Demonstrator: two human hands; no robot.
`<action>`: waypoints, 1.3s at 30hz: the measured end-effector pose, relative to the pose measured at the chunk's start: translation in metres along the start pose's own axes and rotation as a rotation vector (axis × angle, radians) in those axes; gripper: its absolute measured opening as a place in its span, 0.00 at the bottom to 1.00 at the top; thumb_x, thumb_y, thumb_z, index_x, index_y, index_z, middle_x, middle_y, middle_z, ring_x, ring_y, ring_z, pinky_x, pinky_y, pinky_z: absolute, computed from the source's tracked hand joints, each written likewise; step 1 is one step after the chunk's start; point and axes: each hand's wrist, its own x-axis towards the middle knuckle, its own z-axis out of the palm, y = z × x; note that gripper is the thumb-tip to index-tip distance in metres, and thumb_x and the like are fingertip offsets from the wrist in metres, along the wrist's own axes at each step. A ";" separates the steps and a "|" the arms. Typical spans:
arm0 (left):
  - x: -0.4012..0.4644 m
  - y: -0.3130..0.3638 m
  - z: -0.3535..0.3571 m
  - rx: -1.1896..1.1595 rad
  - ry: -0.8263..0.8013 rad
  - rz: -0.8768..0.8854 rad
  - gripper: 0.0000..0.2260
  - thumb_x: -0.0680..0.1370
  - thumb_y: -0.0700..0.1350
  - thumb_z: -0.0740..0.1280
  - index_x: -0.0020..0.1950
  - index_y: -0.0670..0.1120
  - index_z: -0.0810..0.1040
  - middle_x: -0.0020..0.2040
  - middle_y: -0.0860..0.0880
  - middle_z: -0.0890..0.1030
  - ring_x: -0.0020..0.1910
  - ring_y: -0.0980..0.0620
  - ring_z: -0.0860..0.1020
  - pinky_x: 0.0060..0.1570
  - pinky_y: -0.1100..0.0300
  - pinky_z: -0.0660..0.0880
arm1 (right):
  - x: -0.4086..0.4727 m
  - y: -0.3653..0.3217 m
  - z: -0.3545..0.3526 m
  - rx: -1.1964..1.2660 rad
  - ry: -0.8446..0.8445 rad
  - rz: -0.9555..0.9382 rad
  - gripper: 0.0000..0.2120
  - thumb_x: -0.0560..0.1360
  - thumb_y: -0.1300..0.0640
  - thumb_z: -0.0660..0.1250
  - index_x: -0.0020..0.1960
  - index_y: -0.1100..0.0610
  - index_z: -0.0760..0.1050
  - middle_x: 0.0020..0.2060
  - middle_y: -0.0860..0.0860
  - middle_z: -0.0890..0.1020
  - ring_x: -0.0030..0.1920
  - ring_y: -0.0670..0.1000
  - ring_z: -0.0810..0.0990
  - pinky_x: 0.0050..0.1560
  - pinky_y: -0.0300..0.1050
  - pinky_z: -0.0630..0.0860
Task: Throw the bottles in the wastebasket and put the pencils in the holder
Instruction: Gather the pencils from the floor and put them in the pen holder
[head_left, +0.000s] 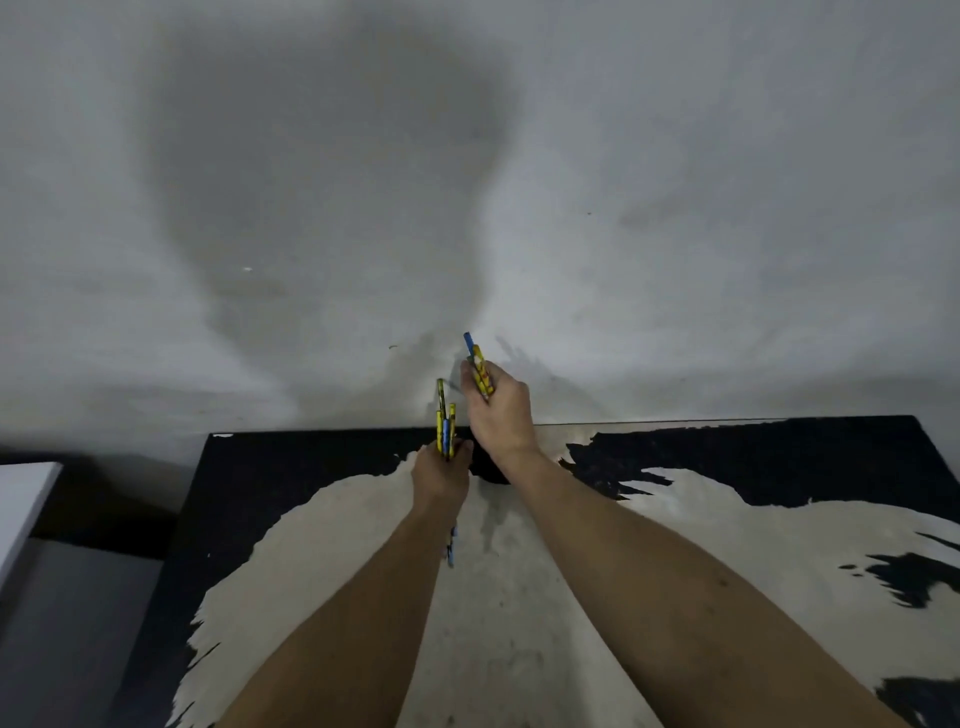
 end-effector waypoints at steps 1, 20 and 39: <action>0.002 0.000 0.000 -0.006 -0.007 -0.003 0.10 0.78 0.47 0.67 0.40 0.43 0.78 0.33 0.45 0.78 0.32 0.48 0.73 0.34 0.57 0.69 | 0.000 0.005 0.001 -0.014 0.006 -0.006 0.19 0.81 0.43 0.63 0.36 0.53 0.71 0.27 0.50 0.69 0.28 0.48 0.67 0.33 0.50 0.71; -0.004 0.007 -0.004 0.016 0.007 0.016 0.10 0.78 0.50 0.68 0.49 0.44 0.82 0.40 0.43 0.82 0.38 0.44 0.80 0.39 0.54 0.75 | -0.012 0.058 -0.009 -0.106 0.140 -0.078 0.13 0.76 0.45 0.70 0.54 0.53 0.76 0.48 0.47 0.79 0.51 0.49 0.78 0.53 0.46 0.77; -0.043 0.084 -0.006 -0.263 0.135 0.236 0.20 0.78 0.58 0.65 0.31 0.48 0.69 0.26 0.51 0.70 0.24 0.56 0.70 0.24 0.66 0.66 | -0.049 0.075 -0.044 -0.190 -0.170 0.125 0.35 0.62 0.59 0.82 0.60 0.38 0.69 0.58 0.51 0.79 0.61 0.54 0.78 0.60 0.54 0.77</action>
